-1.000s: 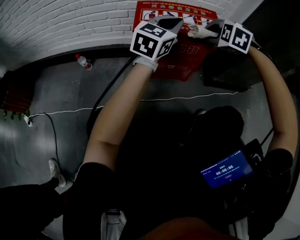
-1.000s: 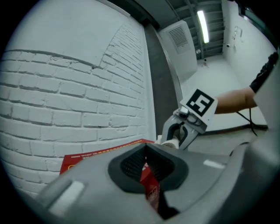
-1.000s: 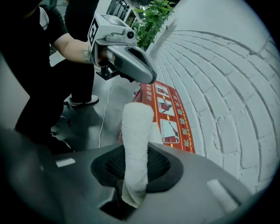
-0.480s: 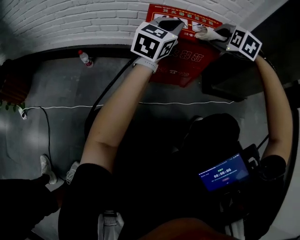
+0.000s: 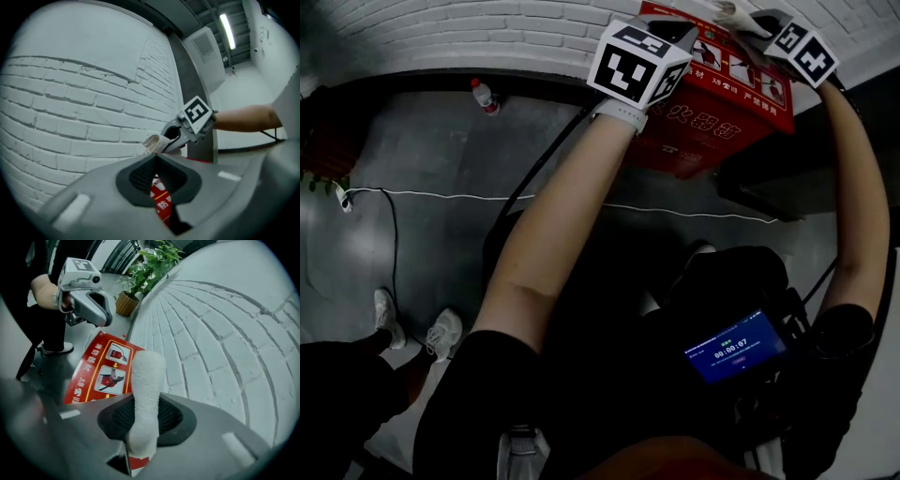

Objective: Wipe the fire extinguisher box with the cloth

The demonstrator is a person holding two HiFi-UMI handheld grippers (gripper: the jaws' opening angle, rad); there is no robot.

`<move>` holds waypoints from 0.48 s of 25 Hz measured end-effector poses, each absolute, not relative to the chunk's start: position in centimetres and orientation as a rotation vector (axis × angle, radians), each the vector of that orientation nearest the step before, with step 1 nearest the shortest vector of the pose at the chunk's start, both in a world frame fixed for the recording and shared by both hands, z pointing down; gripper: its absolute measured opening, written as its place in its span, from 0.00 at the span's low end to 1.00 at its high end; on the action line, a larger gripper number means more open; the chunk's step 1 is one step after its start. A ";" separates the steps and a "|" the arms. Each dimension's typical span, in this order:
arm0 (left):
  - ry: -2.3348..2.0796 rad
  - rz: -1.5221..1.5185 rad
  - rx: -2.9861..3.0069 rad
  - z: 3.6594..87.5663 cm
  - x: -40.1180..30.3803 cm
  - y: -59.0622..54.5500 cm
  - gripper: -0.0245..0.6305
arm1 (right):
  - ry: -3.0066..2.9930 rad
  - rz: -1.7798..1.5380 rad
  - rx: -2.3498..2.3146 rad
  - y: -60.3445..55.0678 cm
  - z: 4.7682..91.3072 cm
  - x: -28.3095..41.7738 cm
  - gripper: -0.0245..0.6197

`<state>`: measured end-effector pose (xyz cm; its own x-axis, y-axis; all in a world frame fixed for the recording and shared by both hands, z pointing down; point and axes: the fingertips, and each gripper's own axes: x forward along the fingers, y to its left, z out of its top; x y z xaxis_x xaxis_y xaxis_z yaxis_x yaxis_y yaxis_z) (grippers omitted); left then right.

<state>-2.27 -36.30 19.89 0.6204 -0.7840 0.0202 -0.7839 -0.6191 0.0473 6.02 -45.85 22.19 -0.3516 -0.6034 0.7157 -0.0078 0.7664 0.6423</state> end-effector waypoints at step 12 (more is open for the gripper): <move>-1.412 0.119 2.807 20.5 -3.3 -37.1 0.04 | -1.745 -0.600 0.399 -49.7 28.1 4.2 0.18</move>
